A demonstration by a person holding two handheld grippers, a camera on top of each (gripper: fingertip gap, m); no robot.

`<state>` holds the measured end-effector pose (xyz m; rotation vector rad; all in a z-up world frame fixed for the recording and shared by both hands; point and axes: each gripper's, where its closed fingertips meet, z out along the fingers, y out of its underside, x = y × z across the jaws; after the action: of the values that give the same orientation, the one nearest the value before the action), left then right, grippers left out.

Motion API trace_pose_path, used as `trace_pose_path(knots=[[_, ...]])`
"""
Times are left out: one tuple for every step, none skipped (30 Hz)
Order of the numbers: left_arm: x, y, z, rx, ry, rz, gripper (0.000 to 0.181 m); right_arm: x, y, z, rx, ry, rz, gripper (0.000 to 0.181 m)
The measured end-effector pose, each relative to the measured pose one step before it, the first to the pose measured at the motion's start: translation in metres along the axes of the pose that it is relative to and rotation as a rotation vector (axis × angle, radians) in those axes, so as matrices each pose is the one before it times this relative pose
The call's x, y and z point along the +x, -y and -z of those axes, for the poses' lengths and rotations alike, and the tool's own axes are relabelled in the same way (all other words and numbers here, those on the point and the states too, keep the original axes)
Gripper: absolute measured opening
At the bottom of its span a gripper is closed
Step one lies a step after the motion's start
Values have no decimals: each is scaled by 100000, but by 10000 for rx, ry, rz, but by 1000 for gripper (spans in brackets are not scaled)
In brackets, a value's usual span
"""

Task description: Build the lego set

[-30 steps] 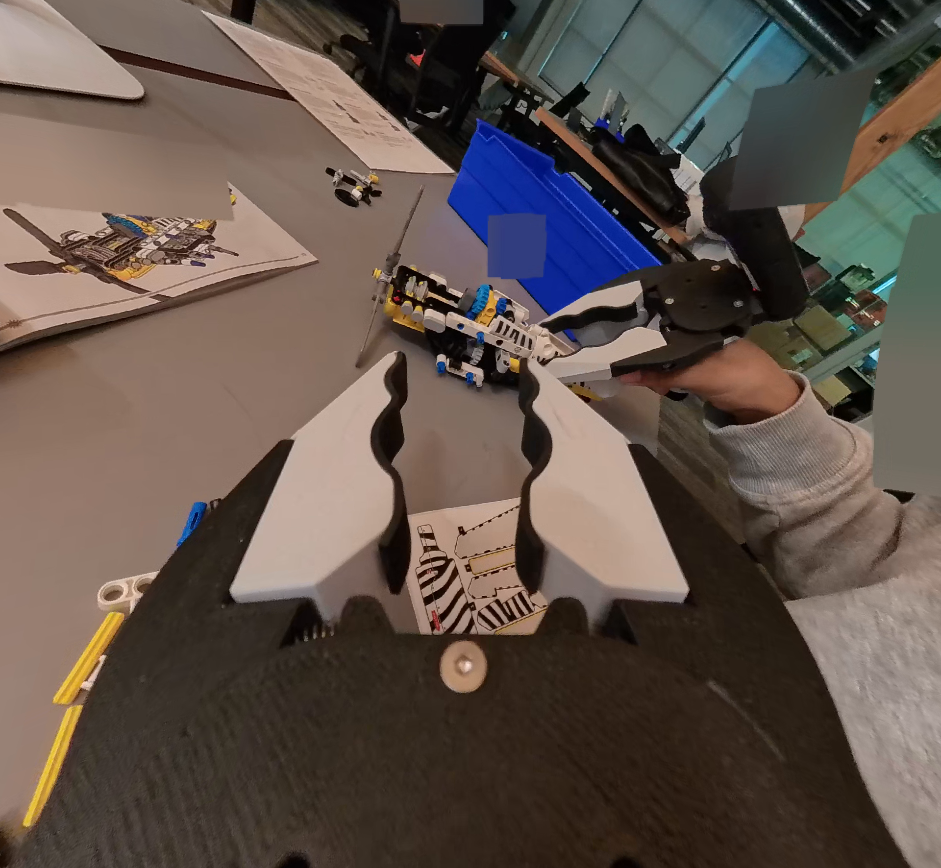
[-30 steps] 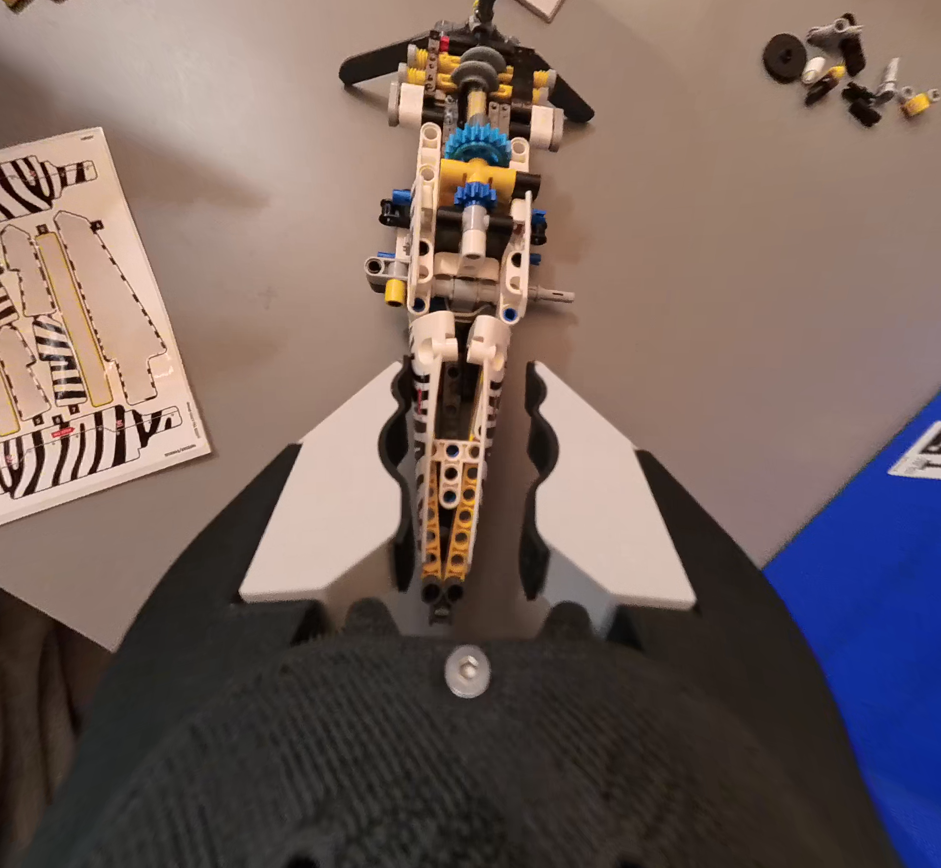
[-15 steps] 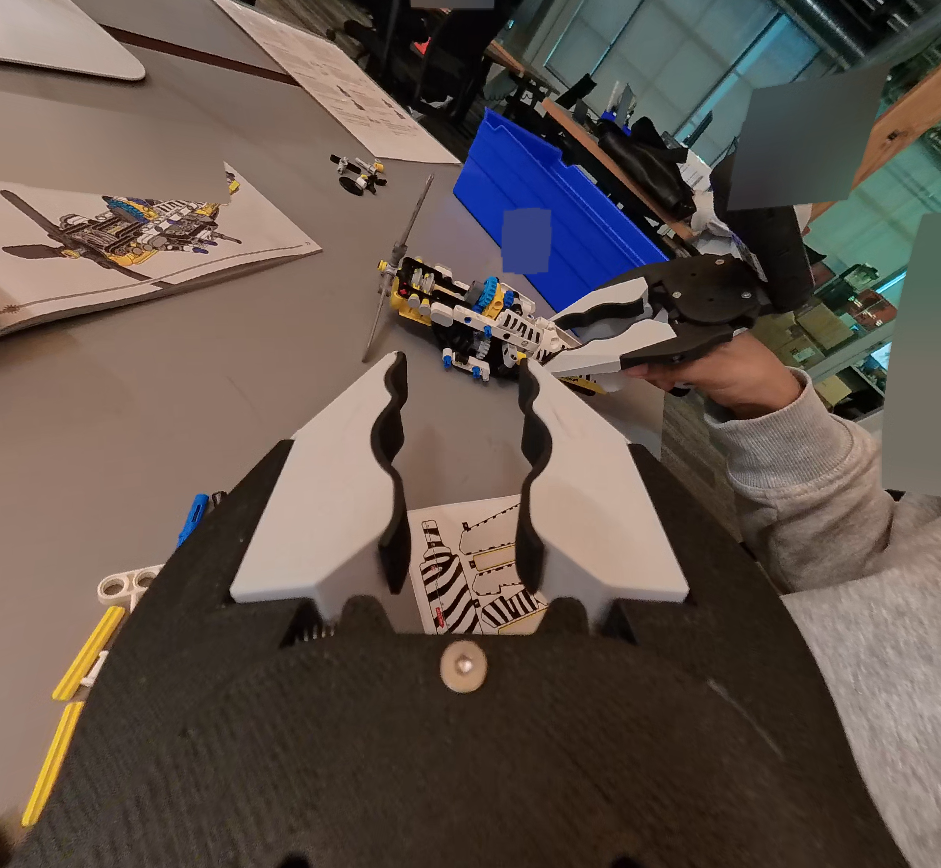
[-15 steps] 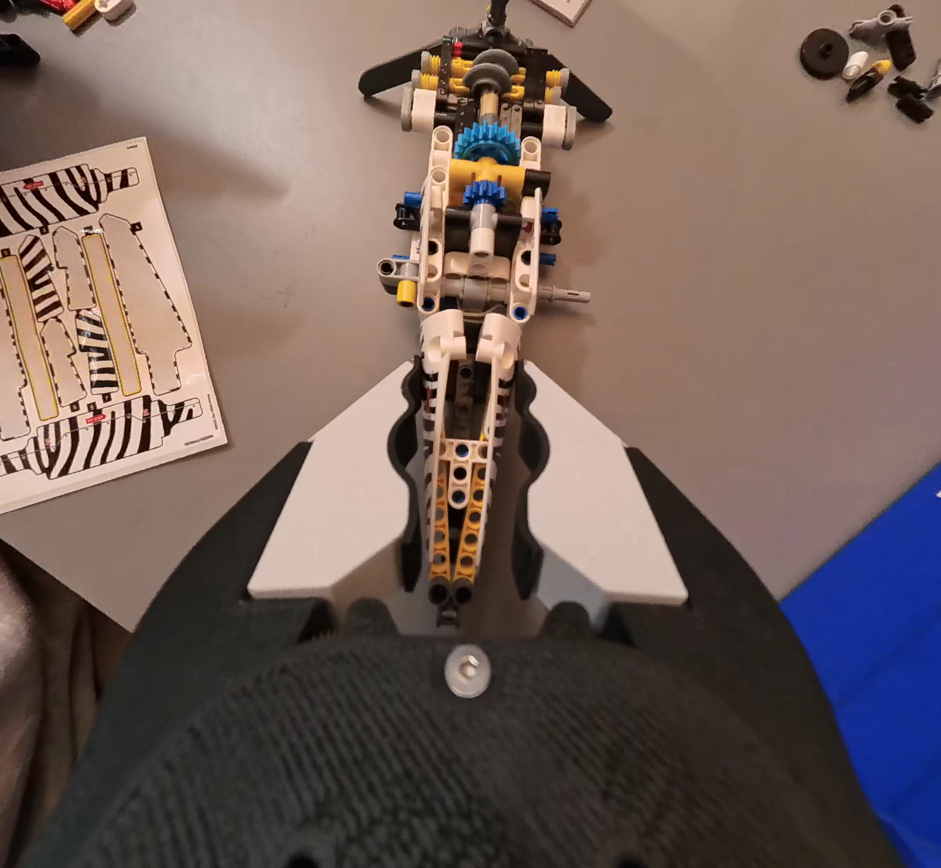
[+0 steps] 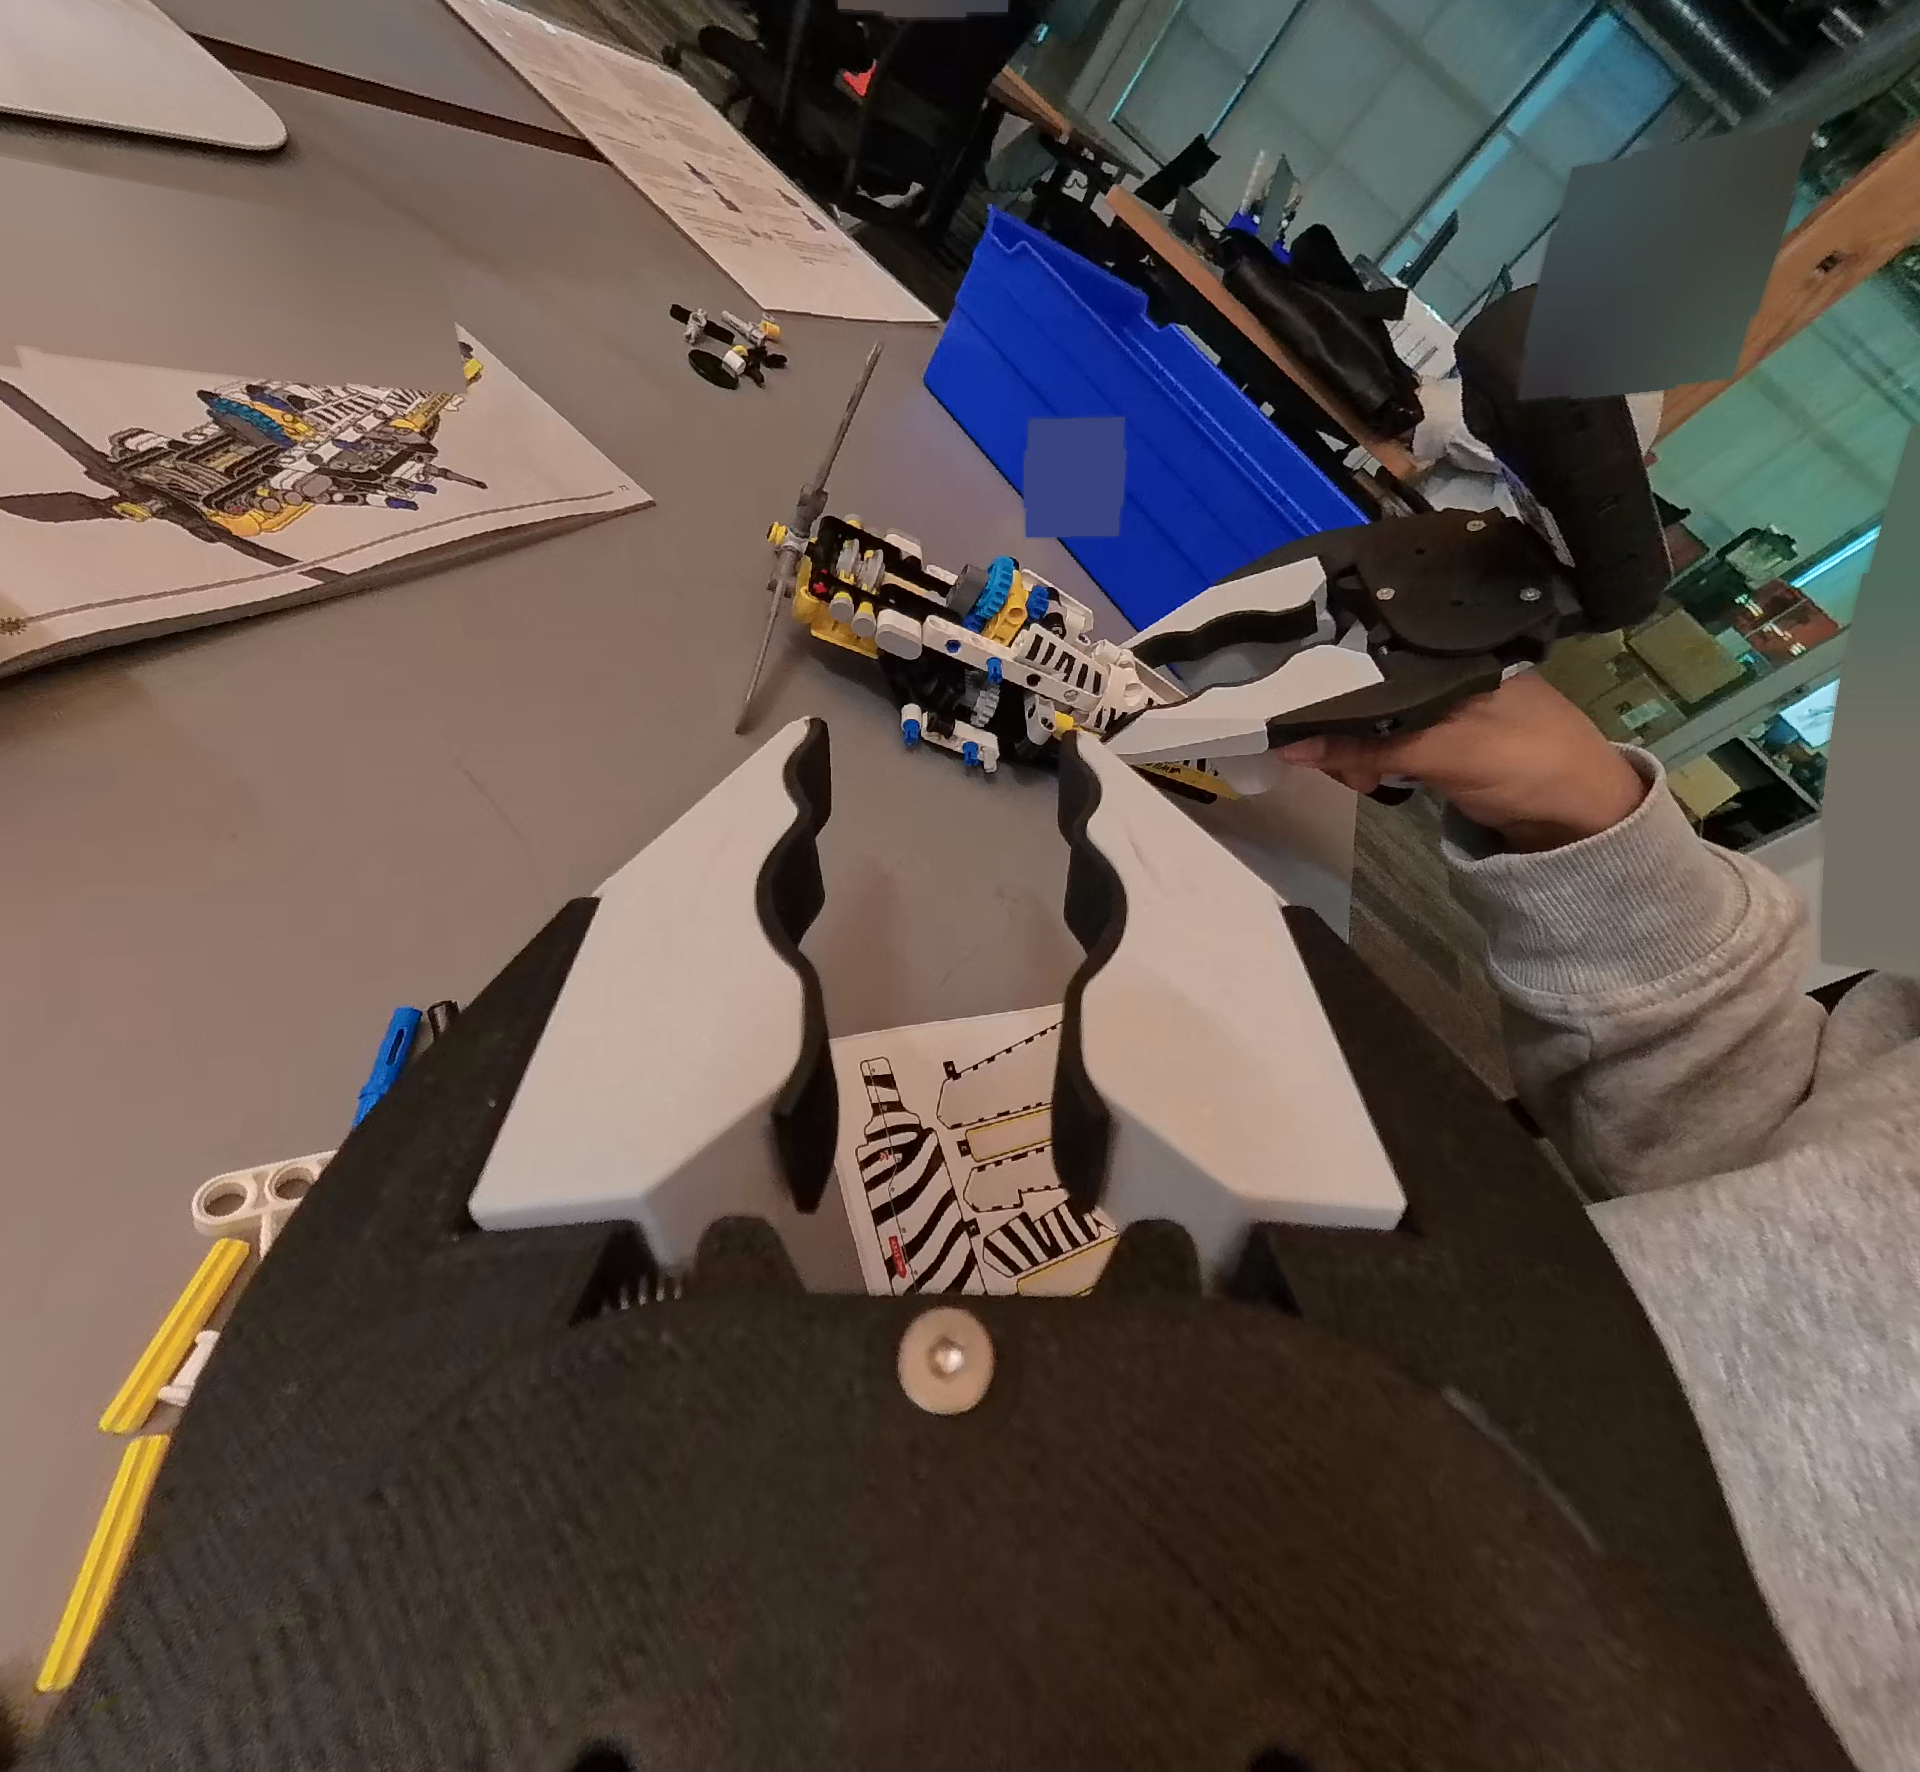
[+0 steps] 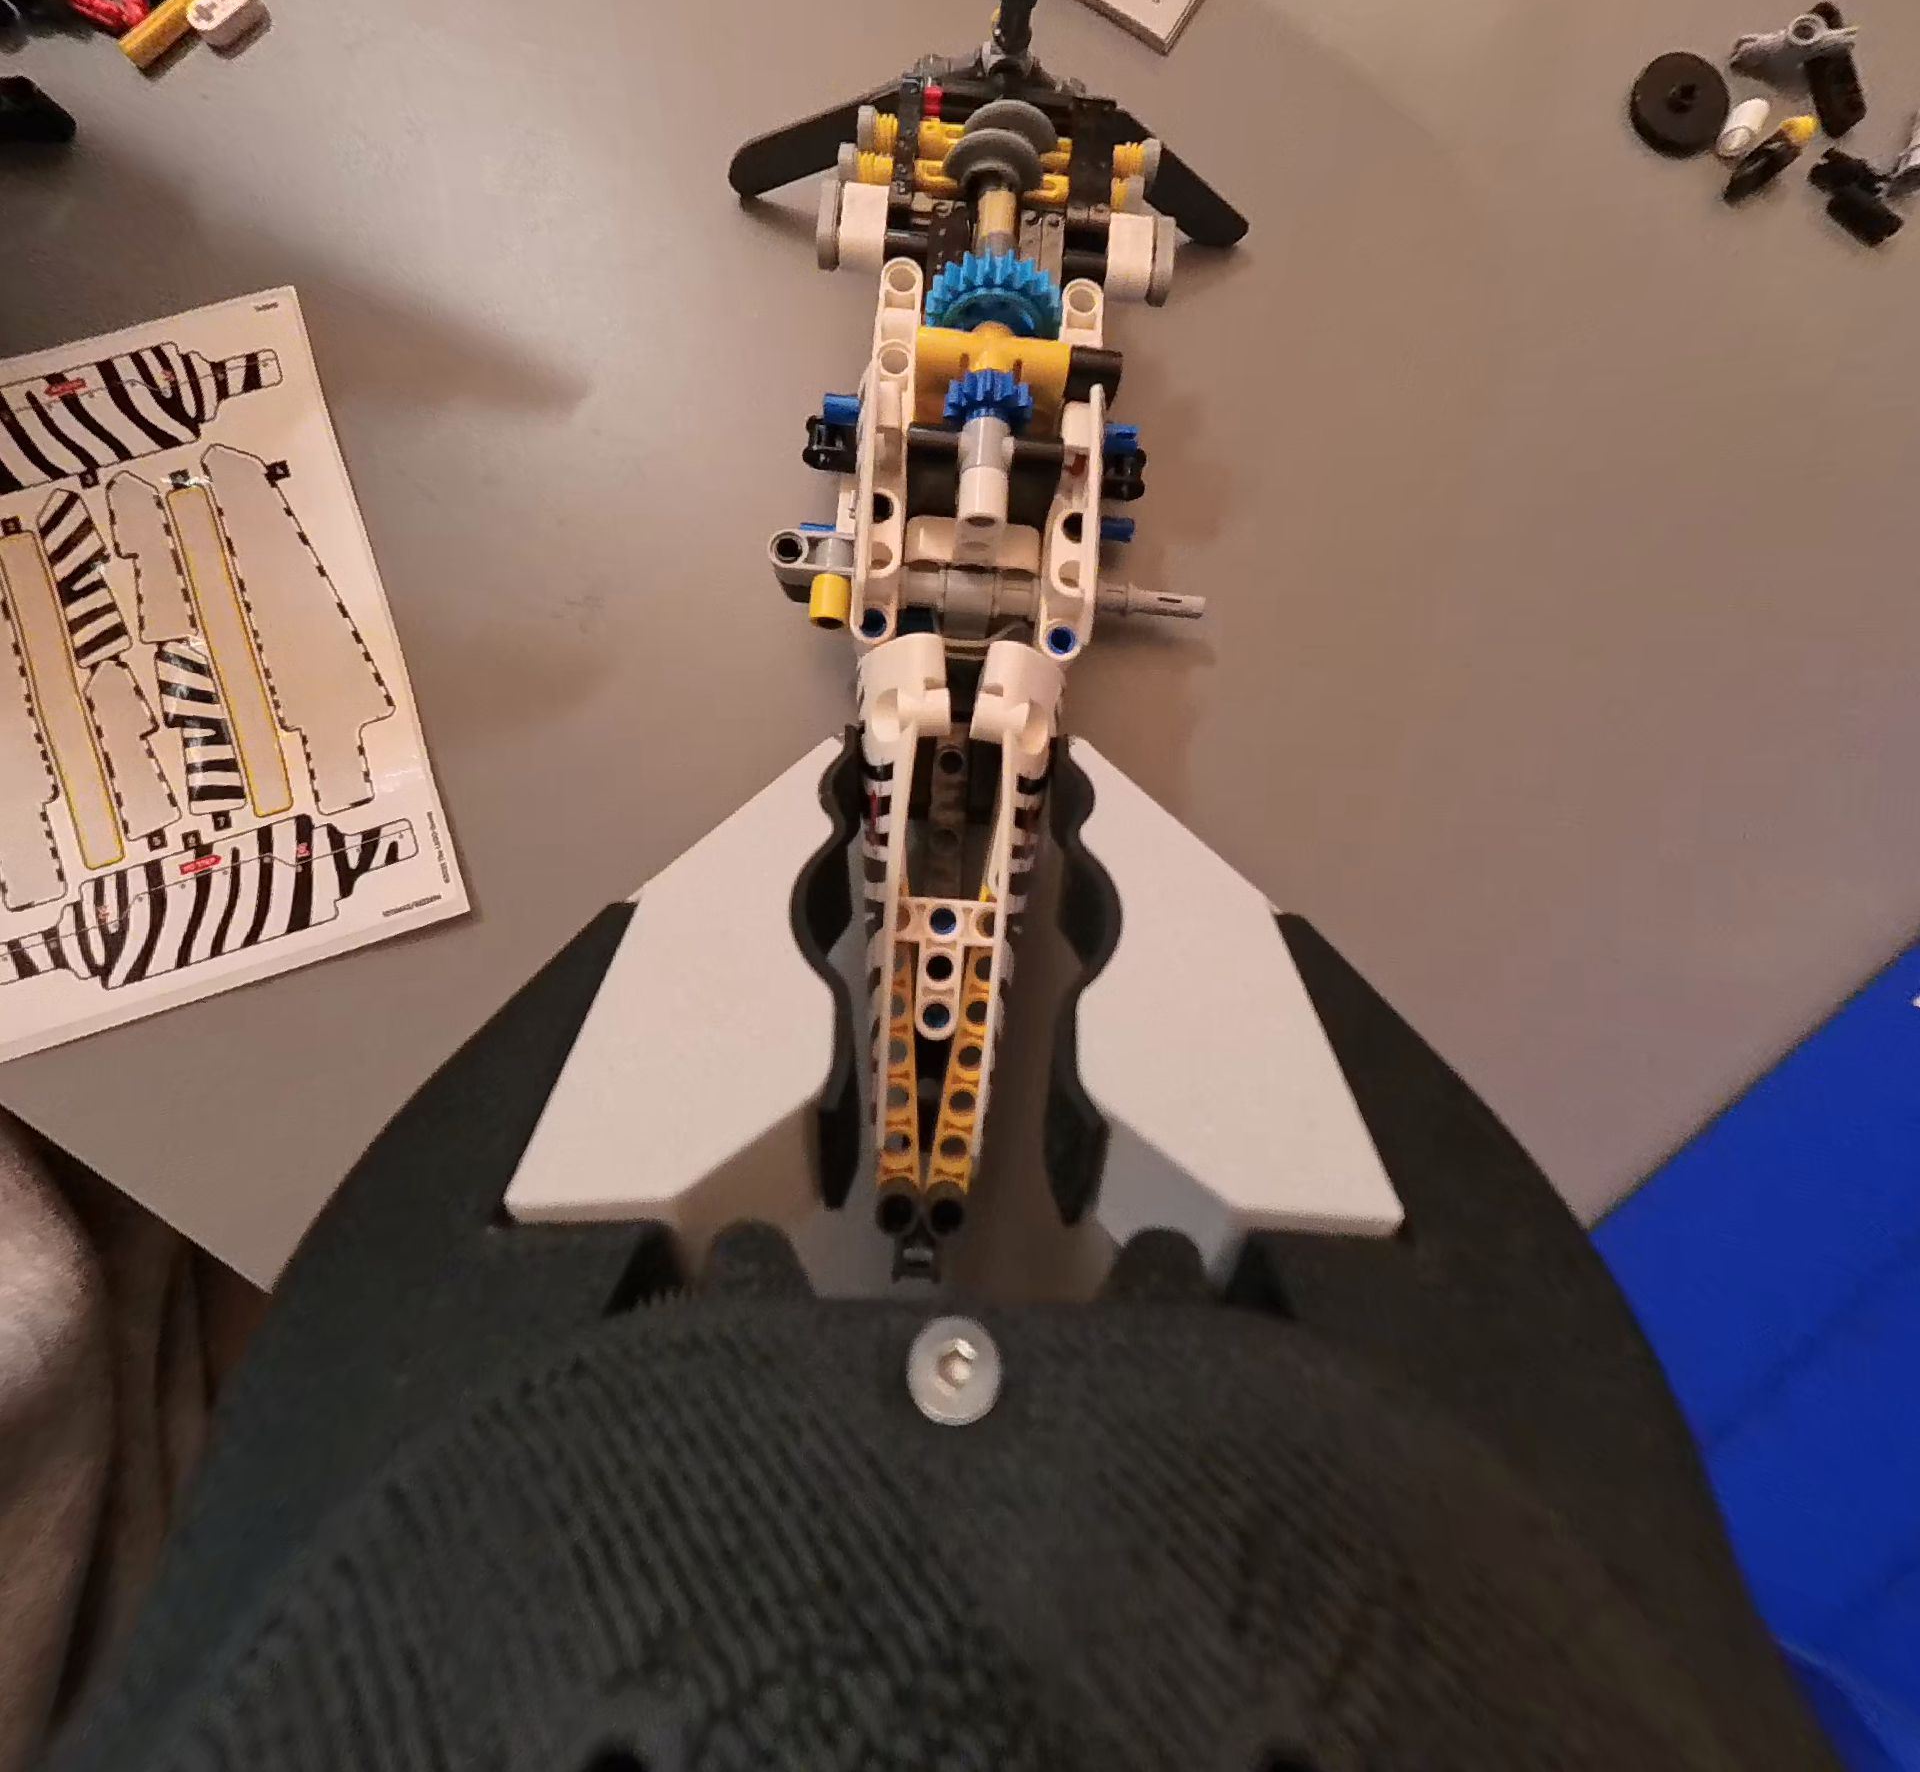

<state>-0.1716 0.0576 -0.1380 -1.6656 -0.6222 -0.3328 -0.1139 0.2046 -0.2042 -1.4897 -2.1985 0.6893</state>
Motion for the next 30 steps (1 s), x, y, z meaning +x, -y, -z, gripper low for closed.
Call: trace_pose_path(knots=[[-16, -5, 3, -4, 11, -2, 42, 3, -4, 2, 2, 9, -3, 34], [-9, -1, -4, 1, 0, 7, 42, 6, 1, 11, 1, 14, 9, 34], [11, 15, 12, 8, -12, 9, 42, 6, 4, -3, 2, 16, 8, 35], [11, 12, 3, 9, -7, 5, 42, -4, -2, 2, 3, 14, -4, 34], [-9, 30, 20, 14, 2, 4, 42, 2, 4, -3, 2, 11, -7, 34], [-15, 9, 0, 9, 2, 5, 42, -2, -9, 7, 1, 3, -4, 34], [-9, -23, -8, -10, -2, 7, 42, 1, 0, 13, 1, -3, 1, 34], [1, -20, -13, -14, -3, 8, 42, -1, -15, 12, 0, -3, 3, 34], [0, -32, -15, -12, -3, 3, 42, 3, -17, 13, 1, 0, 1, 34], [0, -17, -10, -13, 0, -7, 42, -6, -14, 24, 4, 3, -1, 34], [-7, -15, -13, -8, 9, -9, 42, 6, -9, 20, 4, 3, -3, 34], [-9, -7, -6, -6, 6, -3, 42, 7, -18, 14, 2, 1, -5, 34], [1, -18, -6, -7, -2, 2, 42, 7, -13, 22, 1, 2, -4, 34], [-10, -12, 2, -7, 0, 6, 42, 1, -16, 13, 1, 1, -1, 34], [-10, -4, -2, -1, 1, 7, 42, 0, -5, 5, 2, -1, 3, 34], [6, 1, 0, 1, -3, 2, 42, 2, -3, 4, 3, -1, 6, 34], [-7, -19, -6, -8, 2, -1, 42, -4, -4, 4, 2, 0, 1, 34], [-11, -9, -5, -7, 8, -3, 42, -6, -1, 1, -1, 2, -4, 34], [-3, -1, -9, -1, 2, -3, 42, 2, -5, 3, -1, 2, -6, 34], [4, -10, -4, -8, -2, -1, 42, -6, -6, 5, 1, -1, -6, 34], [0, -18, -15, -9, -1, 1, 42, 1, -9, 7, -1, -7, -7, 34], [0, -6, 3, -4, 1, 1, 42, -3, -16, 23, -7, -14, -8, 34], [-7, -16, -7, -6, 2, -1, 42, -18, -17, 23, -12, -15, -6, 34], [-14, -10, -9, -6, 3, 2, 42, -31, -28, 43, -14, -9, -3, 34], [3, -16, -7, -6, -2, 5, 42, -41, -23, 54, -12, -9, -1, 34], [16, -14, -11, -12, -8, 2, 42, -36, -23, 54, -9, -5, 2, 34], [7, -33, -26, -21, -4, -2, 42, -42, -36, 51, -7, 2, -1, 34], [4, -61, -29, -32, 1, -3, 42, -25, -36, 63, -7, -2, -11, 34], [-2, -61, -28, -36, -1, -5, 42, 7, -62, 53, -15, -10, -25, 34], [11, -50, -30, -25, 1, -13, 42, 14, -89, 55, -26, -7, -35, 33]])
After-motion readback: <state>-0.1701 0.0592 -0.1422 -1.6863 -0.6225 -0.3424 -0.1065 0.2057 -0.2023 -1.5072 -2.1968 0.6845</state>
